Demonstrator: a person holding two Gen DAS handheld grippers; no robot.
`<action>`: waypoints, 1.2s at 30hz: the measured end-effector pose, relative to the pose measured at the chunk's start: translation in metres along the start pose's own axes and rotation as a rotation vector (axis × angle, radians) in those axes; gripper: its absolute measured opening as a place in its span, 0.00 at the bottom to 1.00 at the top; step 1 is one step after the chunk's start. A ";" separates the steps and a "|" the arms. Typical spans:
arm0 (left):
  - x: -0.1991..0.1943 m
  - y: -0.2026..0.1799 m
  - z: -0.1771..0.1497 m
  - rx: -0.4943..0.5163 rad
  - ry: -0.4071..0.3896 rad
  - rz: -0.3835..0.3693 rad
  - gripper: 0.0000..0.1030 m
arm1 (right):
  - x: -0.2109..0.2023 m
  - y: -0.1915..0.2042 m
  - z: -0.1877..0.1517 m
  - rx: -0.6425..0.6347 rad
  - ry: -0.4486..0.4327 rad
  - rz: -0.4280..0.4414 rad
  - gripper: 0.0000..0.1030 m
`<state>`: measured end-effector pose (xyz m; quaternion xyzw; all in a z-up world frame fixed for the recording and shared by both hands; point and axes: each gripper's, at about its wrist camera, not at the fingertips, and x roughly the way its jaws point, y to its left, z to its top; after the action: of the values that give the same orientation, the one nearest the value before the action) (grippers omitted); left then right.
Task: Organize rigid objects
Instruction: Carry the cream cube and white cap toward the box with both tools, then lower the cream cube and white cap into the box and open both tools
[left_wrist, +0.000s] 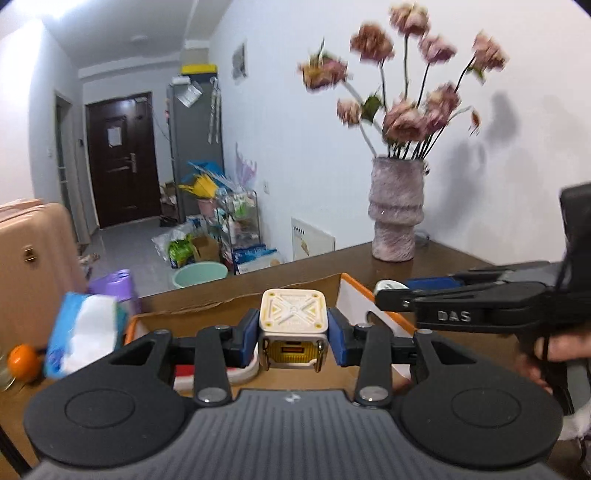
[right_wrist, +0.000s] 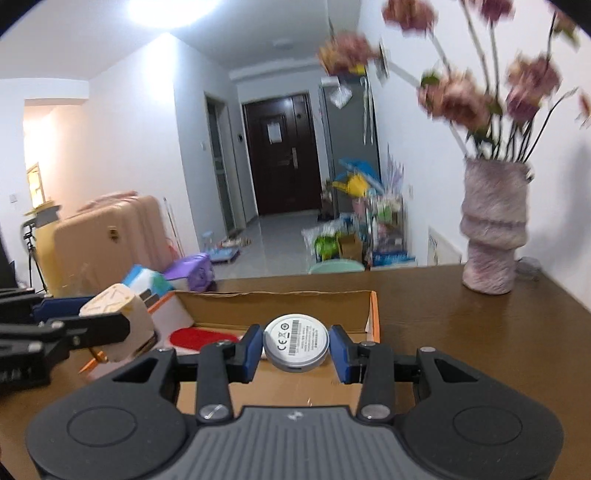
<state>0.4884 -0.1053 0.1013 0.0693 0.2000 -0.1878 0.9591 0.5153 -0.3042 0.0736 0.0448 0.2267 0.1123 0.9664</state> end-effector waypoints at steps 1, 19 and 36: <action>0.015 0.002 0.004 -0.001 0.020 0.000 0.38 | 0.020 -0.005 0.007 0.000 0.021 -0.007 0.38; 0.220 0.079 -0.008 -0.205 0.333 -0.133 0.54 | 0.166 -0.027 0.039 -0.059 0.213 -0.067 0.66; 0.159 0.096 0.016 -0.209 0.247 -0.030 0.70 | 0.157 -0.006 0.036 -0.158 0.175 -0.092 0.77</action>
<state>0.6662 -0.0730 0.0560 -0.0110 0.3360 -0.1701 0.9263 0.6690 -0.2743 0.0375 -0.0520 0.3023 0.0887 0.9476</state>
